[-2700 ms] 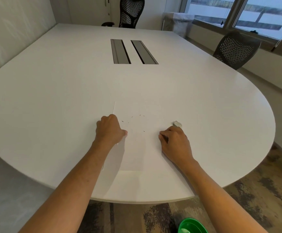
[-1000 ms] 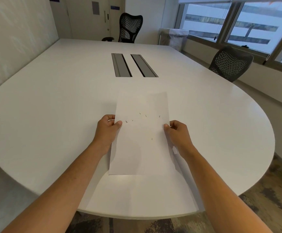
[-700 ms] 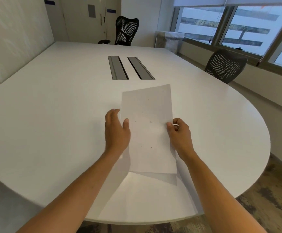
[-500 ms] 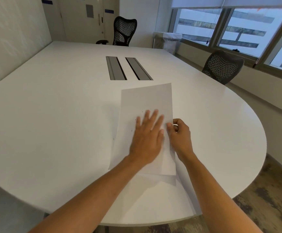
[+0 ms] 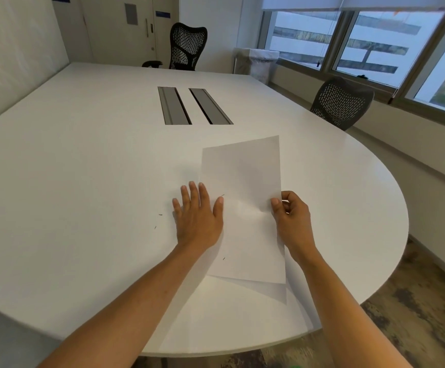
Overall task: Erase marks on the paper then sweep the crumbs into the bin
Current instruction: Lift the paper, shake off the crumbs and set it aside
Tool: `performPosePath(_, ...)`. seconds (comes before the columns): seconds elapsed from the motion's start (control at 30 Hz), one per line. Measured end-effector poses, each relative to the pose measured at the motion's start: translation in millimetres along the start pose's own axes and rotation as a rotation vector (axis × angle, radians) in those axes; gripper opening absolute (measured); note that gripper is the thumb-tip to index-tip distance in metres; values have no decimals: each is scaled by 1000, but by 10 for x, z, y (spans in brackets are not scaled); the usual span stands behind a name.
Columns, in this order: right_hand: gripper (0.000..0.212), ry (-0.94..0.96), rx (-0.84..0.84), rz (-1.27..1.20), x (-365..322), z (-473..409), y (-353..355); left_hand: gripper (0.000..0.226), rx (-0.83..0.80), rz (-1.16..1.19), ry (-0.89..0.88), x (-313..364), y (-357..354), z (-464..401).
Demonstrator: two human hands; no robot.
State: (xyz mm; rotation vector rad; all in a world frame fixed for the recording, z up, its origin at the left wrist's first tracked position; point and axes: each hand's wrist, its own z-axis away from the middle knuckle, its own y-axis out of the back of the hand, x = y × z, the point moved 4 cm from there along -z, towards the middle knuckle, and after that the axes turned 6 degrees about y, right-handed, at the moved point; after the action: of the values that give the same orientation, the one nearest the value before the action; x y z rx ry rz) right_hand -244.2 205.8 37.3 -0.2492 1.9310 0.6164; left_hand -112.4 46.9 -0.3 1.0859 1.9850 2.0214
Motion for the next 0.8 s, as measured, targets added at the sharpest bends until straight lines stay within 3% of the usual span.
performPosePath(0.07, 12, 15, -2, 19, -5, 0, 1, 77, 91, 11, -16, 56, 85, 27)
performPosePath(0.13, 13, 39, -14, 33, -45, 9, -27, 75, 160, 57, -148, 244, 151, 93)
performPosePath(0.27, 13, 126, -36, 33, -176, 38, -100, 74, 71, 88, -497, 643, 63, 347)
performPosePath(0.37, 13, 117, -24, 33, -195, 34, -78, 79, -12, 77, -412, 516, -53, 316)
performPosePath(0.5, 12, 87, -5, 24, -150, 29, -4, 92, -129, 73, -79, 12, -45, 112)
performPosePath(0.6, 12, 80, -11, 26, -123, 41, -13, 95, -89, 7, 34, -220, 74, 75)
performPosePath(0.7, 11, 58, -25, 29, -105, 43, -84, 94, 96, 4, -118, -64, 204, 216)
performPosePath(0.8, 10, 51, -20, 9, -101, 38, -152, 94, -3, -10, -404, 265, 105, 542)
